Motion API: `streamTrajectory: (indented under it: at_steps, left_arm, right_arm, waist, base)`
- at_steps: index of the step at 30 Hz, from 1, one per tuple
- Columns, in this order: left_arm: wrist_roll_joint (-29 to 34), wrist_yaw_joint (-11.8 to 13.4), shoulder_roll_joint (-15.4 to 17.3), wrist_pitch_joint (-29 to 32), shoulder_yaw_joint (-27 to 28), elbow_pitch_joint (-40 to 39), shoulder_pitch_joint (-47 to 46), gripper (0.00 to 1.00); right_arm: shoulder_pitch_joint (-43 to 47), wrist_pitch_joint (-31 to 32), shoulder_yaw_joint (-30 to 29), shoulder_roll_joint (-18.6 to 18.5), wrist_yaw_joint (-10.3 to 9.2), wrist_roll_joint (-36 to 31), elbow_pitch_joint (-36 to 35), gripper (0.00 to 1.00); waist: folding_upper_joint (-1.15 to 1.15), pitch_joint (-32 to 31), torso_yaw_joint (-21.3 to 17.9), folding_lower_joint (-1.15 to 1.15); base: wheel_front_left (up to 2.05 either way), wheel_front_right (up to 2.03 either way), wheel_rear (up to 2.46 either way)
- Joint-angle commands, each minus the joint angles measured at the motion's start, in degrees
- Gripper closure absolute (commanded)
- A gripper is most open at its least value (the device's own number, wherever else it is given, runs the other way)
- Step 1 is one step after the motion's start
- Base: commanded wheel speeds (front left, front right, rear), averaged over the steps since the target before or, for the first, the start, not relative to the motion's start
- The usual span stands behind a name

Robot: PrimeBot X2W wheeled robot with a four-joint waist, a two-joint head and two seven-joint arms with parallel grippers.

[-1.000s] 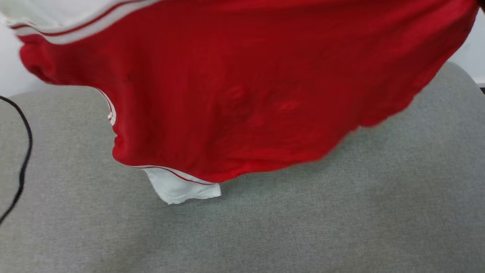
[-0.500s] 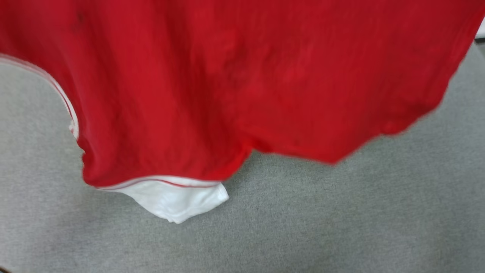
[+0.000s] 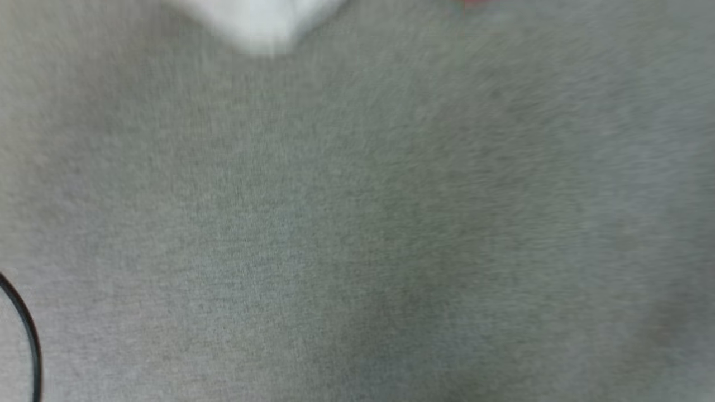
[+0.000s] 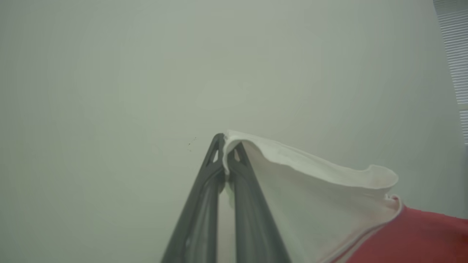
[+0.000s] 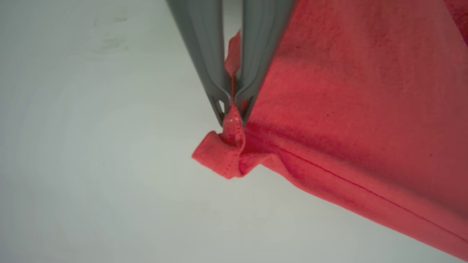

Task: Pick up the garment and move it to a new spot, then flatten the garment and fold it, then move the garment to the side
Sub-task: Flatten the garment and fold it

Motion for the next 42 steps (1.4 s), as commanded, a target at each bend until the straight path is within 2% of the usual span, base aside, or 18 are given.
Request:
streamTrajectory:
  at_steps: [1, 5, 9, 15, 23, 29, 33, 36, 42]
  left_arm:
    - [0.3, -0.6, -0.6, -1.4, -0.1, 2.3, -3.3, 1.0]
    - [2.4, -1.7, -2.9, -5.9, -1.0, 11.4, -10.6, 1.0]
    - [1.9, -3.2, -5.2, -9.9, -1.1, 19.9, -13.6, 1.0]
    - [1.2, -5.6, -8.6, -16.2, -2.9, 27.4, -6.4, 1.0]
    - [1.3, -7.3, -12.1, -21.3, -7.9, 28.4, 16.9, 1.0]
    - [2.7, -7.3, -11.0, -22.0, -9.3, 23.8, 39.3, 1.0]
    - [2.7, -6.2, -10.0, -21.8, -10.4, 19.6, 53.6, 1.0]
    - [2.4, -5.4, -8.9, -19.2, -12.7, 16.3, 62.6, 1.0]
    - [1.3, -1.2, -5.1, -12.5, -14.7, 5.5, 76.8, 1.0]
  right_arm:
    - [-2.8, -1.3, 0.0, 0.0, -0.1, -1.1, 2.0, 1.0]
    - [-9.8, -5.5, 2.1, 0.9, -0.1, -4.4, 8.1, 1.0]
    - [-14.0, -11.2, 4.7, 1.8, -0.1, -8.5, 14.4, 1.0]
    - [-10.9, -17.7, 8.2, 3.9, -0.09, -9.3, 22.9, 1.0]
    - [2.9, -23.6, 13.1, 3.1, -0.08, -6.7, 28.8, 1.0]
    - [16.7, -24.8, 17.6, 1.6, -0.08, -3.2, 30.1, 1.0]
    - [26.0, -24.1, 19.5, -0.2, -0.09, 1.0, 29.4, 1.0]
    - [33.1, -24.0, 19.8, -1.9, -0.09, 4.3, 28.2, 1.0]
    - [45.0, -23.1, 19.9, -3.9, -0.08, 9.9, 23.7, 1.0]
  waist:
    - [0.0, 5.6, 2.5, -0.01]
    - [0.0, 9.3, 3.7, -0.01]
    - [0.0, 11.0, 5.1, -0.01]
    - [0.0, 11.4, 7.1, -0.01]
    - [0.0, 4.6, 8.8, -0.01]
    - [0.0, -3.4, 9.0, -0.01]
    - [0.0, -8.6, 9.4, -0.01]
    - [0.0, -12.2, 9.9, -0.01]
    - [0.0, -18.1, 9.8, -0.01]
  base:
    - [0.0, 0.0, 0.0]
    - [0.0, 0.0, 0.0]
    - [0.0, 0.0, 0.0]
    - [0.0, 0.0, 0.0]
    - [0.0, 0.0, 0.0]
    - [0.0, 0.0, 0.0]
    - [0.0, 0.0, 0.0]
    - [0.0, 0.0, 0.0]
    - [0.0, 0.0, 0.0]
